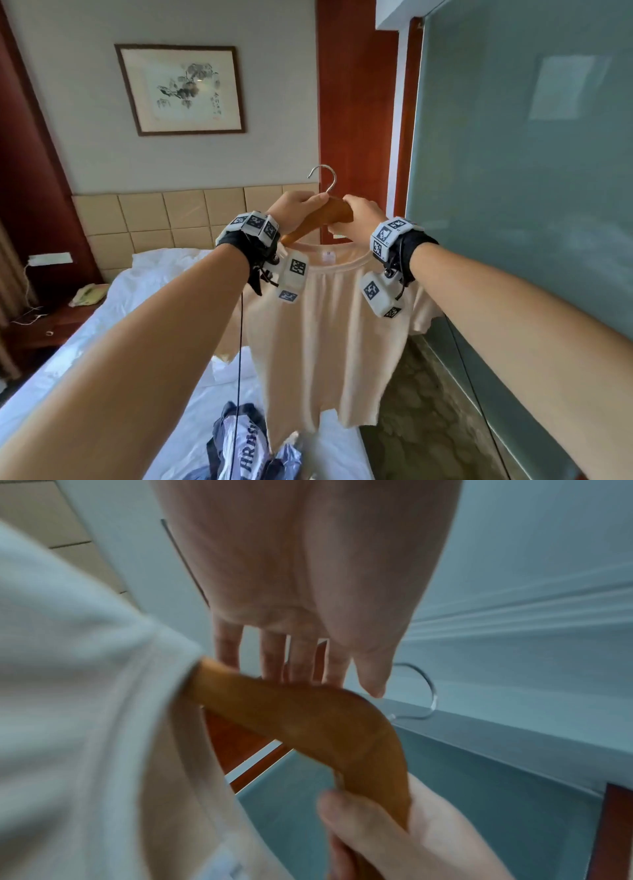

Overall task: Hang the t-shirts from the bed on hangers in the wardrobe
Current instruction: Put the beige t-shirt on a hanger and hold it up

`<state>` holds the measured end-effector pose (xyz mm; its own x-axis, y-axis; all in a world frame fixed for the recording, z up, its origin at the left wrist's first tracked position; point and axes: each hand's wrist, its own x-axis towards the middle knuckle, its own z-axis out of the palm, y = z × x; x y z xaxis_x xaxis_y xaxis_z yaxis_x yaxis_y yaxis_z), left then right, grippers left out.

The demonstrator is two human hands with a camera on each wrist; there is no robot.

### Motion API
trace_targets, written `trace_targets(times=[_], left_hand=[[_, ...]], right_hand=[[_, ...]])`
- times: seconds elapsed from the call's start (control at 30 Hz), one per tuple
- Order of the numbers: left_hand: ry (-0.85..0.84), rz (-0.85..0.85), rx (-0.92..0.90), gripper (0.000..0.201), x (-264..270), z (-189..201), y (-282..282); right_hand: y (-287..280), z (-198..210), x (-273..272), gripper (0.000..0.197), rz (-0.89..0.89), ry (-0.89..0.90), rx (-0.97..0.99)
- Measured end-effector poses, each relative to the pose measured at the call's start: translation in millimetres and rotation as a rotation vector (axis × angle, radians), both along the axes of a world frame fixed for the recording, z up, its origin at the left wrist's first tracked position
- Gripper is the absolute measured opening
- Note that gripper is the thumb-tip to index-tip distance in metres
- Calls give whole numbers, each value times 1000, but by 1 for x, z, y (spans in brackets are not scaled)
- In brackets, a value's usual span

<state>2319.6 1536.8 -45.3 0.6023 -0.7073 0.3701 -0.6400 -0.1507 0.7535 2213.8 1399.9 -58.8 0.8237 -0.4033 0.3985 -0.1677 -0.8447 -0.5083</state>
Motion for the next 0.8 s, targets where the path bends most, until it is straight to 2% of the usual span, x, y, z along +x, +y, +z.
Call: trace_targets(times=[0.13, 0.23, 0.3, 0.37, 0.43, 0.47, 0.57, 0.73, 0.8], left_hand=[[26, 13, -18, 29, 1, 0, -19], [8, -18, 117, 30, -10, -5, -39], [-50, -55, 219, 31, -25, -10, -57], [-109, -127, 251, 32, -42, -18, -78], [-173, -289, 221, 33, -60, -26, -107], [-163, -347, 186, 33, -72, -28, -122], [-180, -361, 98, 12, -128, -30, -168], [-222, -482, 64, 23, -236, -36, -240], [-168, -534, 53, 22, -287, -39, -266]], right_hand=[[-29, -7, -36, 23, -159, -67, 52], [-55, -10, -75, 35, -292, -127, 71], [-73, -7, -106, 29, -387, -150, 70], [-92, -3, -140, 25, -464, -170, 74], [-108, 1, -176, 26, -526, -187, 80], [-115, 2, -194, 27, -557, -191, 75], [-136, 1, -254, 31, -663, -194, 56], [-169, -4, -375, 38, -802, -173, 66], [-182, -6, -429, 31, -873, -173, 57]])
